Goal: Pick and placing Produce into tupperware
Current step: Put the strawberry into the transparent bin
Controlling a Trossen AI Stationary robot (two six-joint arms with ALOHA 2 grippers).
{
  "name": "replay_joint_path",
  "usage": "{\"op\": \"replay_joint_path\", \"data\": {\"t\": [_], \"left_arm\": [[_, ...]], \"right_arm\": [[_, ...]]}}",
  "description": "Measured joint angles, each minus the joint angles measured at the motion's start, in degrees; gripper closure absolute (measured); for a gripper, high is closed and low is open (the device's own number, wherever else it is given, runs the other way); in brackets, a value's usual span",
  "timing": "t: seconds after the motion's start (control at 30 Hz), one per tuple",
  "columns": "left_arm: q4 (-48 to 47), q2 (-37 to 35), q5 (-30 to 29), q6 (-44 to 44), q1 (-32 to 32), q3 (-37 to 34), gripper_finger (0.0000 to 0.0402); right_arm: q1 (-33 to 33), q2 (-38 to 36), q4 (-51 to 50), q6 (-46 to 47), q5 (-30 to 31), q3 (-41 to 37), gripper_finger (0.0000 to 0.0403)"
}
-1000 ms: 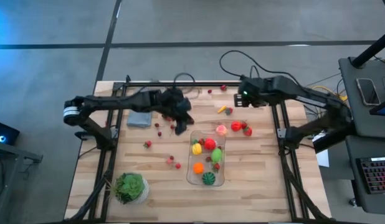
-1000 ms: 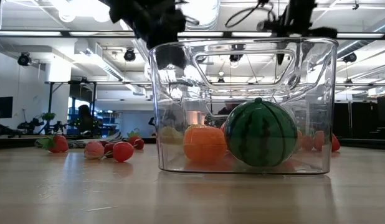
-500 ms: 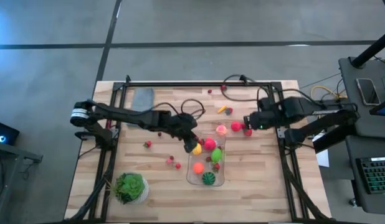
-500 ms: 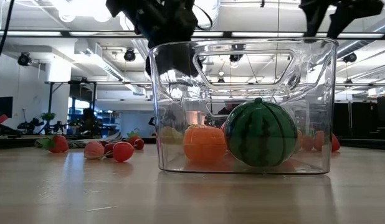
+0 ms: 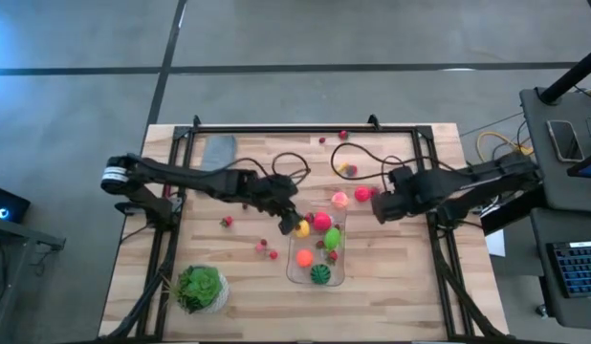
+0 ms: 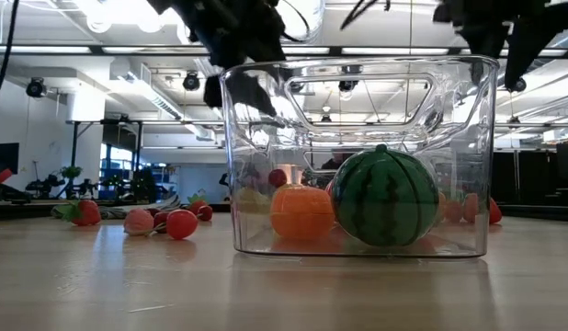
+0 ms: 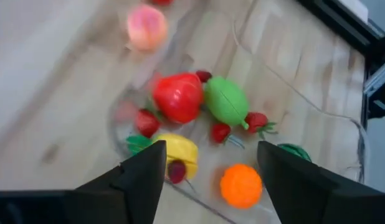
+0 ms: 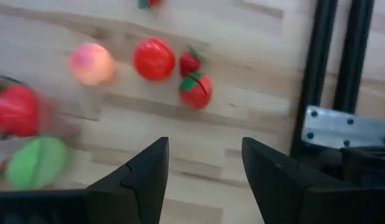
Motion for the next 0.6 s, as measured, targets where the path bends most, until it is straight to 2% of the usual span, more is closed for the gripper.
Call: {"op": "replay_joint_path", "data": {"t": [0.13, 0.27, 0.4, 0.6], "left_arm": [[-4.27, -3.77, -2.50, 3.69, 1.75, -1.16, 0.0162], [-6.99, -6.65, -2.80, 7.87, 4.16, -1.78, 0.0162], [-7.31, -8.17, -2.82, 12.08, 6.48, -2.38, 0.0162], [-7.73, -8.54, -2.84, 16.03, 8.61, -2.36, 0.0162]], "right_arm": [[-5.38, 1.65, 1.81, -5.64, -7.67, -4.69, 0.0207], [-11.41, 2.05, 12.50, -14.64, -12.64, -10.79, 0.0207], [-17.15, 1.54, 25.65, -22.01, -13.20, -16.34, 0.0206], [-22.99, 1.87, 28.09, -27.50, -13.24, -19.71, 0.0206]]}}
